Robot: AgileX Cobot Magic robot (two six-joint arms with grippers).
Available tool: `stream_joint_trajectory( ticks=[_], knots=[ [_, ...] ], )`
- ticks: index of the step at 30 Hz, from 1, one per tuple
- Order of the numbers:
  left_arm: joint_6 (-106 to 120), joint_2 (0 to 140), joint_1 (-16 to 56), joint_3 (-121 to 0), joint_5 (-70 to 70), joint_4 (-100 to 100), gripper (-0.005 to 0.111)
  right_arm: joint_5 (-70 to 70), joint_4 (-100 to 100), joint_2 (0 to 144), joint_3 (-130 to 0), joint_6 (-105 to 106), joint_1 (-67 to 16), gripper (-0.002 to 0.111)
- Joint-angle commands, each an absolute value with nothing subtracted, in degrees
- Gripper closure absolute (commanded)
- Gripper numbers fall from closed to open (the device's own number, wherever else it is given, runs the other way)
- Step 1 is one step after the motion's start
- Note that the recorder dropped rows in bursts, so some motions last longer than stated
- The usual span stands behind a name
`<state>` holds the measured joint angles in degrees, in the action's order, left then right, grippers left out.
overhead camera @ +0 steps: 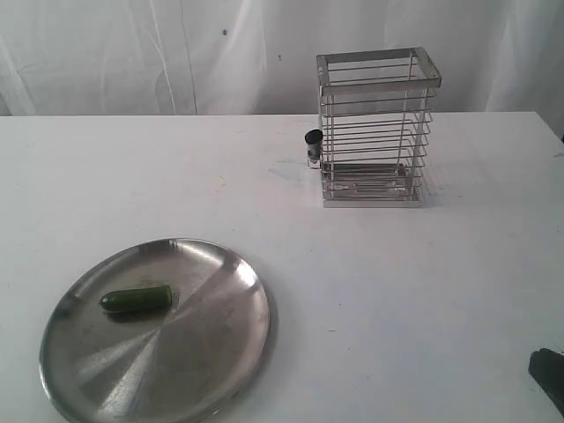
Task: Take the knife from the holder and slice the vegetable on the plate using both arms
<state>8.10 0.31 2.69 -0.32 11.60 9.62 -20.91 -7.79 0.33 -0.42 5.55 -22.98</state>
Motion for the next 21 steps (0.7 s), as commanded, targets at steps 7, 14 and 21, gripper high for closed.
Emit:
stream_joint_trajectory(
  ticks=[7, 14, 21],
  knots=[
    [7.72, 0.0, 2.73, 0.0, 11.66, 9.78, 0.107, -18.51, -7.68, 0.0, 0.0, 6.04, -22.82, 0.108],
    [7.72, 0.0, 2.73, 0.0, 11.66, 9.78, 0.107, -4.56, -9.25, 0.0, -9.22, 4.77, -22.82, 0.108],
    [7.72, 0.0, 2.73, 0.0, 11.66, 9.78, 0.107, -15.76, -9.55, 0.15, -26.35, 2.21, -22.82, 0.108]
  ],
)
